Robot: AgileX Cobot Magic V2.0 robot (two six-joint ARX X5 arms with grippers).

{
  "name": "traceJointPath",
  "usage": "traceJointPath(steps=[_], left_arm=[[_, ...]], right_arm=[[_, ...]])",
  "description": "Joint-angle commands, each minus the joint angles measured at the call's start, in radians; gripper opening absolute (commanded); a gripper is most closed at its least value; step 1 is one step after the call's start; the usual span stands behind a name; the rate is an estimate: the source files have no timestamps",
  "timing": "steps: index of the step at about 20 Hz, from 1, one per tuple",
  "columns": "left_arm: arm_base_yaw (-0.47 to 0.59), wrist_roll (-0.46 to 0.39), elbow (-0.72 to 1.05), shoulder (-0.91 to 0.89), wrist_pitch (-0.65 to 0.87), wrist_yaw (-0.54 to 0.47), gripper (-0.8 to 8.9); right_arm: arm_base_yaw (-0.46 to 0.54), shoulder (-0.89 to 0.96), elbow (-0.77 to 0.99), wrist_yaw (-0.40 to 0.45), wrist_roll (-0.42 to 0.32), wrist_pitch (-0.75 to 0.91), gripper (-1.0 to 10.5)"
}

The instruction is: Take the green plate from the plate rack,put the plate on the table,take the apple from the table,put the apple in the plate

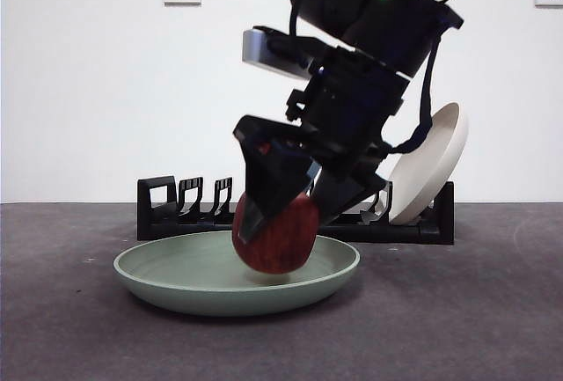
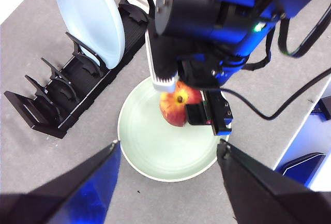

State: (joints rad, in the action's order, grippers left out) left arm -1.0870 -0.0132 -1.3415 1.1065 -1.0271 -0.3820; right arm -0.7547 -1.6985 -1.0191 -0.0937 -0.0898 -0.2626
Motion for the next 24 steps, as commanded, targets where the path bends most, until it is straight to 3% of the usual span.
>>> traceJointPath(steps=[1, 5, 8, 19, 24], left_arm=[[0.0, 0.014, -0.001, 0.001, 0.001, 0.0, 3.14], [0.0, 0.014, -0.001, 0.001, 0.001, 0.0, 3.14], [0.0, 0.014, -0.001, 0.001, 0.001, 0.0, 3.14], [0.0, 0.014, -0.001, 0.001, 0.001, 0.0, 3.14], [0.0, 0.014, -0.001, 0.001, 0.009, -0.001, 3.14]], right_arm=[[-0.006, -0.031, -0.003, 0.0, -0.002, 0.01, -0.2], [-0.008, -0.07, -0.003, -0.002, -0.014, -0.016, 0.3], [-0.008, -0.074, -0.003, -0.002, -0.016, -0.021, 4.5], [-0.008, -0.033, -0.003, -0.001, -0.016, -0.021, 5.7], [-0.008, 0.145, -0.003, -0.001, -0.015, -0.185, 5.7]])
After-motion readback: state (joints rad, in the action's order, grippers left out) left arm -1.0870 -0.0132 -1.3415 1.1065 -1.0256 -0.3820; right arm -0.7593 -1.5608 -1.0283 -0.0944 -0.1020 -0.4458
